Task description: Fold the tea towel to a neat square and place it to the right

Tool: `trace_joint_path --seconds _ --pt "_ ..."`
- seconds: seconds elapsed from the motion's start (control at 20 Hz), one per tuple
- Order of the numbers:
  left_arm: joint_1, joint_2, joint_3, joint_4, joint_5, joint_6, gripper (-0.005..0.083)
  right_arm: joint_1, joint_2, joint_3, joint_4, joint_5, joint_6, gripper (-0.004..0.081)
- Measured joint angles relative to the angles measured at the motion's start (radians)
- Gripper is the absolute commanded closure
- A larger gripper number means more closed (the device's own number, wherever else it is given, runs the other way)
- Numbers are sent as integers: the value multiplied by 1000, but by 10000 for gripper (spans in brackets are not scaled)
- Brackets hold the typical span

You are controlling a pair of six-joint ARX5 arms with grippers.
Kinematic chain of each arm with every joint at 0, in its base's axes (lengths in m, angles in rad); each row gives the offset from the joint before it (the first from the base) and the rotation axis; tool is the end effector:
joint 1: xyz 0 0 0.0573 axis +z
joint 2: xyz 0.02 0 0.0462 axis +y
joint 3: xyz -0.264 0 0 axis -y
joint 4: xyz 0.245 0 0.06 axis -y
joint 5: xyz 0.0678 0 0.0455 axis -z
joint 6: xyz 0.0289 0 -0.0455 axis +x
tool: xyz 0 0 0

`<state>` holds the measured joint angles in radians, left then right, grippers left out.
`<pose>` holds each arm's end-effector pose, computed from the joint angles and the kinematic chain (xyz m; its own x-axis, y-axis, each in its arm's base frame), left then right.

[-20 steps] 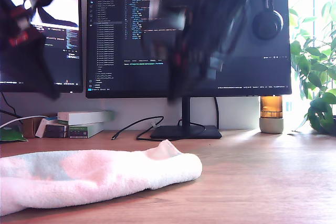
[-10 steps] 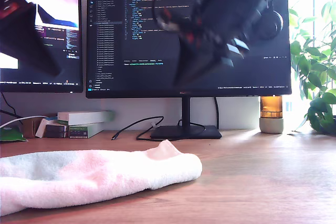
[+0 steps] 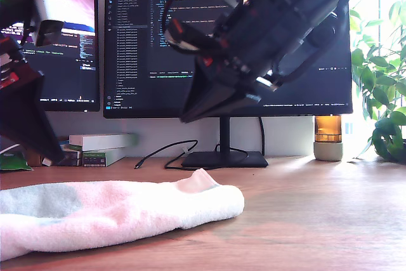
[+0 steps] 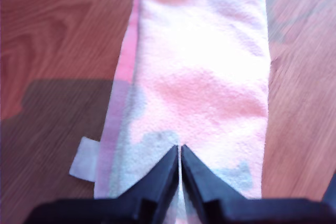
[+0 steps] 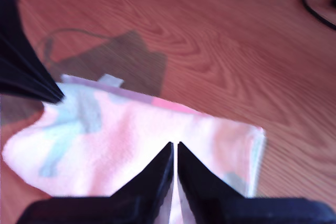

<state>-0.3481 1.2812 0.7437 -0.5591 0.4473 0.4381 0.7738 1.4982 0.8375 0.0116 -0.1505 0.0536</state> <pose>0.2107 -0.0897 0.1991 0.2395 -0.5470 -0.8021 0.8014 0.5778 -0.1548 0.2172 0.2183 0.2056 0.4586 0.6577 -0.5976 -0.7521 0.6454 0.1332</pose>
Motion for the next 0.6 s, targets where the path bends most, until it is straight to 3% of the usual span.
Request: trace_joint_path --seconds 0.25,0.6 --pt "-4 76 0 -1 -5 0 793 -17 115 0 3 -9 2 783" --pt "-4 182 0 10 -144 -46 794 -79 224 0 31 -74 6 783"
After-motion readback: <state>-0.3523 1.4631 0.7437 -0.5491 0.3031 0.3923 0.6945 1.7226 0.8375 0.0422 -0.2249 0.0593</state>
